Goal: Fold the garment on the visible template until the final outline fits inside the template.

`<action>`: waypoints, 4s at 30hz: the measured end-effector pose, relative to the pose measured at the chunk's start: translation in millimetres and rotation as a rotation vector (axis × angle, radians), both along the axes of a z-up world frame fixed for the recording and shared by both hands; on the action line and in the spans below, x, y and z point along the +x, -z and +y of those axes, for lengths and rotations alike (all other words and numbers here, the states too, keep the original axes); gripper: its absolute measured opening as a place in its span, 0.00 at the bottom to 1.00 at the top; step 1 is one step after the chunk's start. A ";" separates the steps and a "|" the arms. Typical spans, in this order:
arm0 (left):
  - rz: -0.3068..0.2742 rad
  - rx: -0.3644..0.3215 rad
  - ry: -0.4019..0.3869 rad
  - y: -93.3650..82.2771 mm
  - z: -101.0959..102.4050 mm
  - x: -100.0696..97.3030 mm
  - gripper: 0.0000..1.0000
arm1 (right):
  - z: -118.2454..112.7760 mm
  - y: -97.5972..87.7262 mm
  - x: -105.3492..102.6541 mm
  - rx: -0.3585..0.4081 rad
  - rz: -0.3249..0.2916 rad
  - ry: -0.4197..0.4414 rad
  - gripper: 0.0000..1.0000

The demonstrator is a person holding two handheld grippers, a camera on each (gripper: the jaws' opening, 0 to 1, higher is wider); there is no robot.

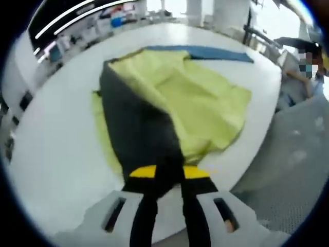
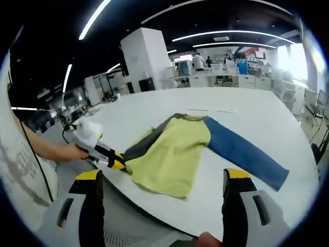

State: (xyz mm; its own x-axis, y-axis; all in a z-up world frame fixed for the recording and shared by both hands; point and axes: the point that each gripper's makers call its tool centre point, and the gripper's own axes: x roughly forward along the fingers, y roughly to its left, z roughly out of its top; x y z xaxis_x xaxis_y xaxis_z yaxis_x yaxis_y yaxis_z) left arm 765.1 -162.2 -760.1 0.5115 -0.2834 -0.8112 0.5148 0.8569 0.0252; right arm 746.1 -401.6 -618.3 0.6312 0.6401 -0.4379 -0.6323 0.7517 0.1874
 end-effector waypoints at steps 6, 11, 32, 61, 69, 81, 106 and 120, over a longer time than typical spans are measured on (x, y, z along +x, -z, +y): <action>0.011 -0.031 -0.023 -5.8 11.8 -3.0 0.00 | 2.7 0.9 6.5 0.010 -0.001 -0.002 0.95; 0.003 -0.044 -0.045 -16.5 22.0 -1.5 0.00 | 8.7 -2.3 10.4 0.018 -0.009 -0.014 0.95; -0.202 0.192 -0.141 -91.9 164.4 51.6 0.00 | 15.5 -5.3 10.5 0.054 -0.005 -0.015 0.94; -0.463 0.399 -0.373 -165.5 283.4 97.5 0.00 | 25.4 4.7 12.5 0.038 0.041 -0.030 0.93; -0.124 0.273 -0.550 -54.2 291.2 48.2 0.47 | 35.9 3.6 12.9 0.031 0.046 -0.061 0.93; -0.149 0.219 -0.643 -52.0 295.5 19.0 0.99 | 47.3 5.7 15.4 0.039 0.053 -0.091 0.93; -0.243 -0.472 -0.360 -107.1 102.3 18.1 0.99 | 56.0 11.6 16.8 0.016 0.045 -0.144 0.93; -0.241 -0.617 -0.262 -138.6 52.7 -5.8 0.99 | 53.9 23.3 13.8 0.015 0.055 -0.138 0.93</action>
State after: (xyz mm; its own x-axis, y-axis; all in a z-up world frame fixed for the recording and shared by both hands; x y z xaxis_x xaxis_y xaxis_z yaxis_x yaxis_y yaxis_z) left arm 759.2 -109.6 -621.5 0.7706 -0.4974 -0.3985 0.3308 0.8466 -0.4170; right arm 759.9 -347.7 -641.5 0.5122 0.7257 -0.4594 -0.7177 0.6554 0.2353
